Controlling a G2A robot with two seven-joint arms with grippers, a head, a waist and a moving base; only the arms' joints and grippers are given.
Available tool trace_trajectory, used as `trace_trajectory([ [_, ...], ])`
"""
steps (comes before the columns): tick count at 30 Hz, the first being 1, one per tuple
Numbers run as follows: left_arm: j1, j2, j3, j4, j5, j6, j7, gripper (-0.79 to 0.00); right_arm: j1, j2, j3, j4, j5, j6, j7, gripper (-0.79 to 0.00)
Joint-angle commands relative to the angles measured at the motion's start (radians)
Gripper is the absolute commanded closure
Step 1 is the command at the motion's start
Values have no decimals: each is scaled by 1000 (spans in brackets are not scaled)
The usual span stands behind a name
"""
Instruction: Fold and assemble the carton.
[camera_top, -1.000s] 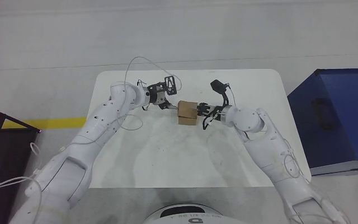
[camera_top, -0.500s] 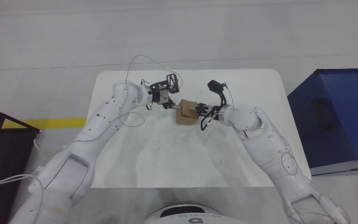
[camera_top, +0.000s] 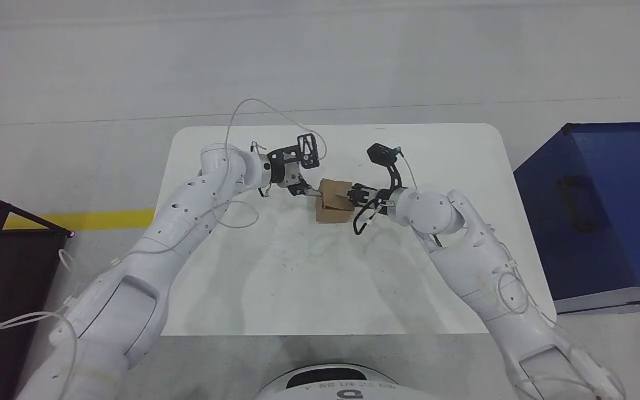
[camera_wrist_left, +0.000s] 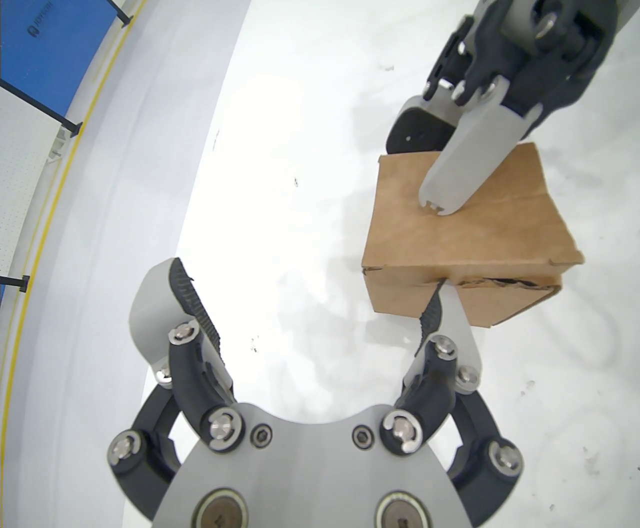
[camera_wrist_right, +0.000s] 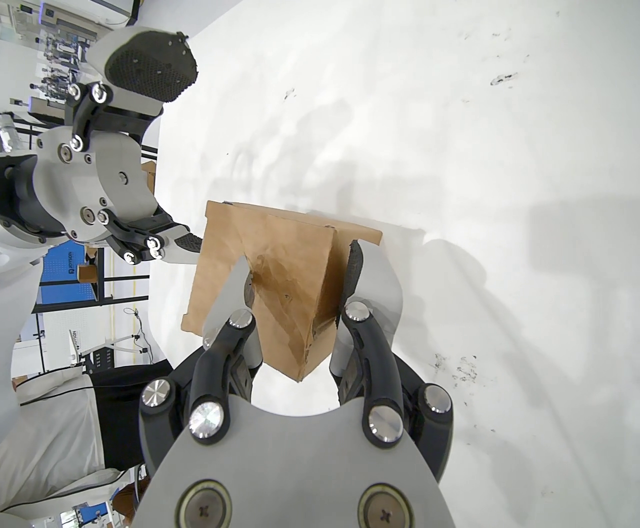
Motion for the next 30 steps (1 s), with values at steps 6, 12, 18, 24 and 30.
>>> trace_trajectory([
  [6, 6, 18, -37, -28, 2, -14, -1, -785, -10, 1, 5, -23, 0, -7, -21, -409],
  [12, 21, 28, -56, -58, 0, -15, -17, -785, -14, 1, 10, -27, 7, -11, -17, -391],
  [18, 27, 27, -53, -67, -2, -10, -31, -785, -14, 1, 11, -25, 15, -16, -16, -391],
  [24, 32, 31, -56, -55, 13, -1, -43, -785, -16, 2, 28, -14, 46, -11, -18, -394],
  [30, 31, 30, -58, -72, -2, -12, -50, -785, -11, 2, 34, -2, 64, -13, -16, -388],
])
